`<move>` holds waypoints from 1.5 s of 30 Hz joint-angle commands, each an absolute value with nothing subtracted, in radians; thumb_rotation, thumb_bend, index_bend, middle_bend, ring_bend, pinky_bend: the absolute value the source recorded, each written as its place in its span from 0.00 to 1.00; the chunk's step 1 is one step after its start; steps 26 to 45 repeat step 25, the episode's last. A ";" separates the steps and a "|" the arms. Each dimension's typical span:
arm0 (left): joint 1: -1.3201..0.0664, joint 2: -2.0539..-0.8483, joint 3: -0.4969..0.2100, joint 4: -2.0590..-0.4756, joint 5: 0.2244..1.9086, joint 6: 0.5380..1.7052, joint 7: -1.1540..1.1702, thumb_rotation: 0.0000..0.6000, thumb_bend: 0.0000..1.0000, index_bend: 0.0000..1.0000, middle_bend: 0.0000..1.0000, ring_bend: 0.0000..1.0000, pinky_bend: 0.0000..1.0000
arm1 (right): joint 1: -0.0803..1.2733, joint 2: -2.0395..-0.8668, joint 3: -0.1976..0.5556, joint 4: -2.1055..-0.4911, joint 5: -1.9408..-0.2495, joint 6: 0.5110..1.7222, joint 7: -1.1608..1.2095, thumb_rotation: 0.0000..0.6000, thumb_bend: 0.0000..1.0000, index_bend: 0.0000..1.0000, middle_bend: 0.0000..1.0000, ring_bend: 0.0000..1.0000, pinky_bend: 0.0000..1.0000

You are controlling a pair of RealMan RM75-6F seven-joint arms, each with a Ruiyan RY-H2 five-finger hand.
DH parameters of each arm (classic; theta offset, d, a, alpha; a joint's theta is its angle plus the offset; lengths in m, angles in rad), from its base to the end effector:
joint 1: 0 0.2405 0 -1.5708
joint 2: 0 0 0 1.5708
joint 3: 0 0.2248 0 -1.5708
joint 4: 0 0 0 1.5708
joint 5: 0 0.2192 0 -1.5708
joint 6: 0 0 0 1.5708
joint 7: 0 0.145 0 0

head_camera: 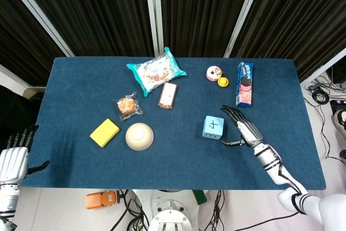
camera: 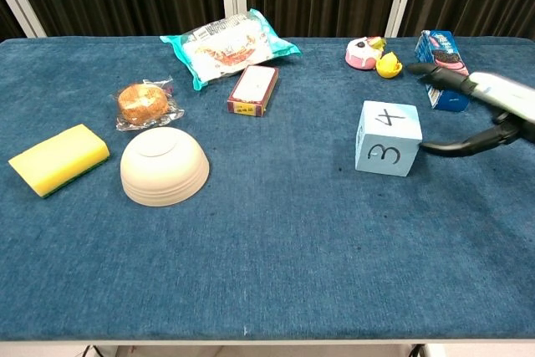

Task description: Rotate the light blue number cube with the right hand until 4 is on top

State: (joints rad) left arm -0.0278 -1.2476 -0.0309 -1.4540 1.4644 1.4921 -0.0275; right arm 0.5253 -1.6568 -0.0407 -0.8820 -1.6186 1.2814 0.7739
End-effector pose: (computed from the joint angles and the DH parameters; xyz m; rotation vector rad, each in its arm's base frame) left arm -0.3195 0.1596 0.1141 -1.3195 -0.9585 -0.8357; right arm -0.2511 -0.2962 -0.0027 1.7014 -1.3123 1.3725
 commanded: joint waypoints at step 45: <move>-0.028 -1.278 -0.040 -1.433 1.482 1.528 -0.040 1.00 0.00 0.00 0.01 0.00 0.00 | 0.099 -1.126 -0.050 -1.684 -1.469 1.603 0.079 0.76 0.32 0.00 0.00 0.00 0.00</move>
